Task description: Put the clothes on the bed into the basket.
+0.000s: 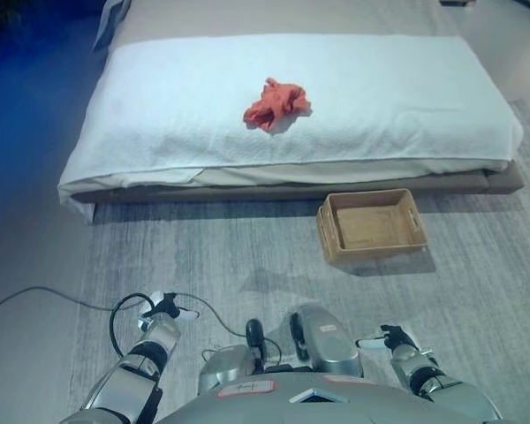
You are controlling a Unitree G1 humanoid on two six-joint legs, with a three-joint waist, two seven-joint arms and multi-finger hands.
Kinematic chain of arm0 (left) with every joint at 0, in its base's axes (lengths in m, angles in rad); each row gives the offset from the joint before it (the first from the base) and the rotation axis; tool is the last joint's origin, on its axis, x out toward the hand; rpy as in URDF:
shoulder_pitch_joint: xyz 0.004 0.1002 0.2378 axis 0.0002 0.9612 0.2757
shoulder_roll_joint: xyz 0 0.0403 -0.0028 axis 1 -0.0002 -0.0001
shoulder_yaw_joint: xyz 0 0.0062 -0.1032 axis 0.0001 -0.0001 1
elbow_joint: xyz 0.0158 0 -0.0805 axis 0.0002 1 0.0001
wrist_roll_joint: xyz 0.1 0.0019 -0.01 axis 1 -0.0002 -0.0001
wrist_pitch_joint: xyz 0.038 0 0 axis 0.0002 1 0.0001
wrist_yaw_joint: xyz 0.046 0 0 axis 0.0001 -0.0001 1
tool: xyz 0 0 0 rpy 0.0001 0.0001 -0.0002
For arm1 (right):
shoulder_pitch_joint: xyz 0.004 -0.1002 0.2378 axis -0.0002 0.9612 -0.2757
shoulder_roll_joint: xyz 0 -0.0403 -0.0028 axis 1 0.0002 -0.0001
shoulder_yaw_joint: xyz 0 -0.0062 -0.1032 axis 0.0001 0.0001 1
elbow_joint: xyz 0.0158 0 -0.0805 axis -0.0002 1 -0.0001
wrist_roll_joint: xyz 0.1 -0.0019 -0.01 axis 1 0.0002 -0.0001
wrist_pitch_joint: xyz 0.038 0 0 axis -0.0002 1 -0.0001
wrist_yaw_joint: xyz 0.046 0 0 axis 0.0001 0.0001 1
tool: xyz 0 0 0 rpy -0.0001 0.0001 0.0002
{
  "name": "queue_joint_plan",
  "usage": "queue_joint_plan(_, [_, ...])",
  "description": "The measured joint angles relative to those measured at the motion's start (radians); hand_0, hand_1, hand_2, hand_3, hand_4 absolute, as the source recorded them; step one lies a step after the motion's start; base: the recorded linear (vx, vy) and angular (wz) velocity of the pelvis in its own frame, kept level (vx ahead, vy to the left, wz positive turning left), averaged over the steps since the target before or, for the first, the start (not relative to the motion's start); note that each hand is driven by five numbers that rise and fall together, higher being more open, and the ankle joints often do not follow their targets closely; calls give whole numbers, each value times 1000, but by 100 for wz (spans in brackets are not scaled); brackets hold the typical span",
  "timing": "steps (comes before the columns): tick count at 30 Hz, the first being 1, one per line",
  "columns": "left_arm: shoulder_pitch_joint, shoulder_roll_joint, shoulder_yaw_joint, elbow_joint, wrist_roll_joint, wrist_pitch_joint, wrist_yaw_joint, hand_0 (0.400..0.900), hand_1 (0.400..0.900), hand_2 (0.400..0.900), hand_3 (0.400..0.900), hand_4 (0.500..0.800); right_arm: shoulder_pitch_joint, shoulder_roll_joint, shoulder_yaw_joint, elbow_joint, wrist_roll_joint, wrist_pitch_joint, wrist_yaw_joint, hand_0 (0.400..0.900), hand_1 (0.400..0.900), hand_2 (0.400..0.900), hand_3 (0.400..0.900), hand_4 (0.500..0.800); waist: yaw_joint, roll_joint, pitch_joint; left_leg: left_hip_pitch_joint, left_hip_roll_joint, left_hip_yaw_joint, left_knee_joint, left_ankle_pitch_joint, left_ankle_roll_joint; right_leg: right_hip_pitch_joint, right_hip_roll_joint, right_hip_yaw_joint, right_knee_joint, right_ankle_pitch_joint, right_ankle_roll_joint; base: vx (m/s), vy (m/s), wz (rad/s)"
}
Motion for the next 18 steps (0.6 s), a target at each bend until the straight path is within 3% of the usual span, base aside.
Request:
queue_joint_plan(3, [-6,2,11,1,0,0,0,900,900,900,900,800,1,2,-11,5,3,2,-1,900,900,900,900,800,0,-10,-1,0,-5,-10,11,-15,-18,17,-12,-30,-333,18,43,477,-62,21])
queue_joint_plan(5, [-5,-3,8,-1,0,0,-1,900,900,900,900,800,13,3,-35,3,7,4,0,900,900,900,900,800,-12,-14,-6,13,-6,-32,11,-32,-17,19,-13,-39,-409,22,48,555,-120,38])
queue_joint_plan(7, [14,-6,6,-8,1,-3,-3,900,900,900,900,800,22,3,-40,21,9,2,0,900,900,900,900,800,-27,-15,-30,26,2,-58,10,-51,-42,25,-13,-40,-347,23,42,595,-175,41])
queue_joint_plan(8, [31,-18,4,-10,0,-5,-4,900,900,900,900,800,43,0,-41,29,10,7,1,900,900,900,900,800,-32,-5,-63,21,12,-80,10,-69,-71,38,-7,-45,-306,20,41,511,-151,18])
queue_joint_plan(10, [84,-13,-5,-28,0,-11,-11,900,900,900,900,800,80,4,-40,43,10,19,3,900,900,900,900,800,-49,-27,-133,53,8,-101,11,-103,-152,125,-12,-19,-352,2,46,485,-143,7])
queue_joint_plan(12, [109,-25,-6,-28,-5,-12,-15,900,900,900,900,800,82,-13,-30,38,10,18,0,900,900,900,900,800,-44,-4,-135,16,29,-68,296,-173,-283,222,17,-32,-421,27,33,489,-173,24])
queue_joint_plan(14, [120,-46,-7,-23,-8,-11,-15,900,900,900,900,800,75,-46,-11,23,10,10,-1,900,900,900,900,800,-48,35,-153,-115,48,-68,704,-217,-411,267,49,-56,-449,42,-38,421,-249,24])
queue_joint_plan(15, [111,-59,-7,-30,-8,-11,-14,900,900,900,900,800,69,-65,-10,7,11,3,-4,900,900,900,900,800,-46,67,-155,-188,65,-65,879,-172,-474,281,72,-62,-433,30,-76,357,-257,-4])
queue_joint_plan(16, [94,-66,-8,-36,-8,-14,-14,900,900,900,900,800,53,-74,3,2,13,0,-4,900,900,900,900,800,-47,80,-141,-241,79,-46,1003,-127,-468,308,83,-72,-432,25,-123,384,-256,-24])
queue_joint_plan(18, [67,-63,-29,-50,-9,-17,-7,900,900,900,900,800,24,-71,10,0,15,0,-4,900,900,900,900,800,-38,63,-125,-278,77,8,1051,-88,-432,355,76,-51,-436,-3,-178,387,-197,-46])
